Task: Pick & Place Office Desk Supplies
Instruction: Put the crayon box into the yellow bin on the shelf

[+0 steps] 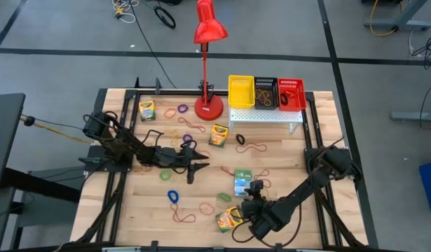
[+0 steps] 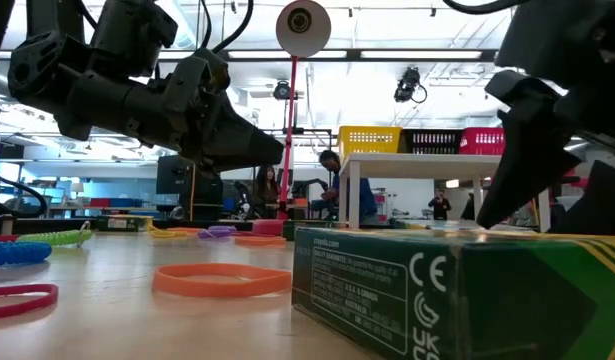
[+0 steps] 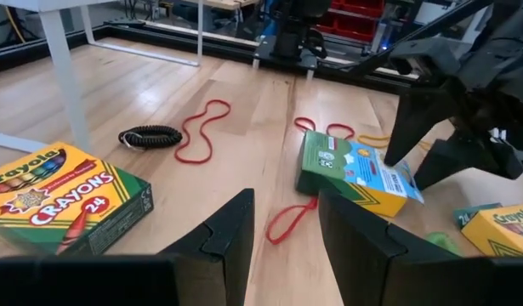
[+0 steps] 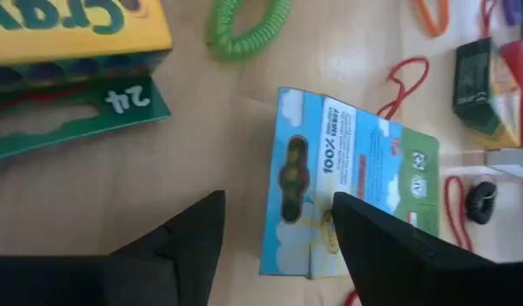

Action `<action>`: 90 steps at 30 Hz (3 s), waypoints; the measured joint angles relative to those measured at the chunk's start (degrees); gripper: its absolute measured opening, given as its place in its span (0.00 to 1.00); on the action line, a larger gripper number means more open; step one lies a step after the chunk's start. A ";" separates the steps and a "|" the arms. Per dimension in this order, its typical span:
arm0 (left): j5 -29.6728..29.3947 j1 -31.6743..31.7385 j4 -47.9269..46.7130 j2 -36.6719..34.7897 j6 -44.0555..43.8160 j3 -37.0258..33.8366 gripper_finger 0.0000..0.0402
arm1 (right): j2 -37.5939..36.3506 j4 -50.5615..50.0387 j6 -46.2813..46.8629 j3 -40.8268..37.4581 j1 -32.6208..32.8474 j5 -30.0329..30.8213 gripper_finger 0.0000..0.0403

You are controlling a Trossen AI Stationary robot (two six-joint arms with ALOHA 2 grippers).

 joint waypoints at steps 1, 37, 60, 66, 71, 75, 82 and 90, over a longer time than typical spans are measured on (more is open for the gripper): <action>0.00 0.00 -0.11 0.01 -0.17 0.00 0.35 | 0.02 -0.61 -0.04 0.00 0.02 0.74 0.54; 0.00 0.00 -0.01 0.01 1.17 0.00 0.35 | -15.02 -15.04 4.54 6.40 -4.68 0.24 0.01; 0.00 0.00 -0.35 0.01 1.15 0.00 0.35 | -19.52 -0.24 8.99 3.75 -11.83 -21.39 0.02; 0.01 0.00 -0.33 0.00 0.99 0.00 0.35 | -19.49 1.89 8.54 1.77 -12.80 -22.13 0.02; 0.00 0.00 -0.33 0.02 1.02 0.00 0.35 | -19.50 2.85 7.68 1.77 -13.03 -23.82 0.02; 0.00 0.00 -0.33 0.02 1.08 0.00 0.35 | -19.50 3.68 7.22 1.77 -13.03 -24.06 0.02; 0.00 0.00 -0.33 0.01 1.09 0.00 0.35 | -19.50 3.62 7.18 1.77 -13.03 -24.45 0.02; 0.00 0.00 -0.33 0.02 1.10 0.00 0.35 | -19.52 3.60 6.76 1.77 -13.03 -24.45 0.02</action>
